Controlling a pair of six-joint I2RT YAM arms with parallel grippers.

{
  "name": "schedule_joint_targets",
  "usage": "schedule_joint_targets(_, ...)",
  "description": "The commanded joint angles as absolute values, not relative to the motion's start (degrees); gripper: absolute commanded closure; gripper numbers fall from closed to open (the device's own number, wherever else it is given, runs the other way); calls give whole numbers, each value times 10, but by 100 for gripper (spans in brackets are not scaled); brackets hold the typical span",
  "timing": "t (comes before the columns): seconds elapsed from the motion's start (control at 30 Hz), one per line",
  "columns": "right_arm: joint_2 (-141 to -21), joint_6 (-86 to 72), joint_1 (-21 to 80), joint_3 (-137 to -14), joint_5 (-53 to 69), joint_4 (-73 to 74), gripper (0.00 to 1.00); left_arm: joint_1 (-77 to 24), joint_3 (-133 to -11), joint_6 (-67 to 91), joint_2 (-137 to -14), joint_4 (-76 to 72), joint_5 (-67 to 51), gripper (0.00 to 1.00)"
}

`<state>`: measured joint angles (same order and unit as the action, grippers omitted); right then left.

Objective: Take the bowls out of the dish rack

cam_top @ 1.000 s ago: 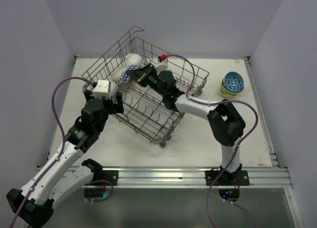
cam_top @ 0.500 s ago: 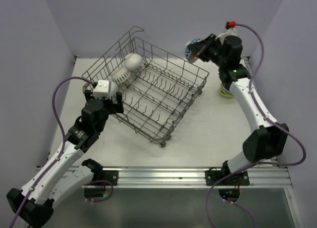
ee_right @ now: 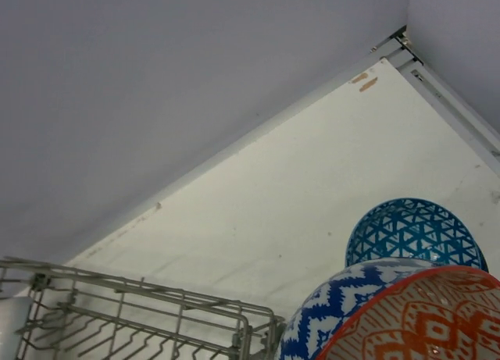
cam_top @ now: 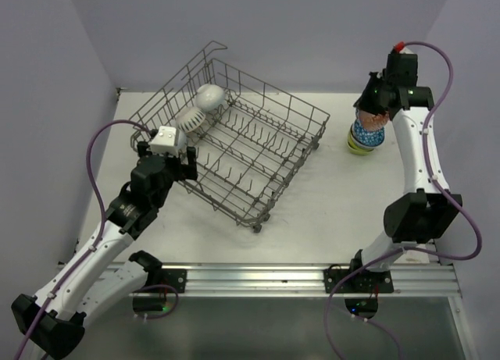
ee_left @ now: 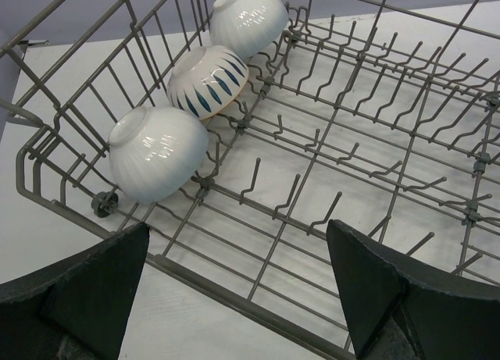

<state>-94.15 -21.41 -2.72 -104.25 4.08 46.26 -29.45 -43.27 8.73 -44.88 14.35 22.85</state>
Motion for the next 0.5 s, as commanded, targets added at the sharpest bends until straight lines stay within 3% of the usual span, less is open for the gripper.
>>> schedule_joint_targets(0.0, -960, -137, -32, -1075, -10, 537, 100, -298, -444, 80, -448, 127, 215, 0)
schedule_joint_targets(0.47, -1081, -85, -39, -1097, -60, 509, 100, -298, -444, 78, -446, 129, 221, 0)
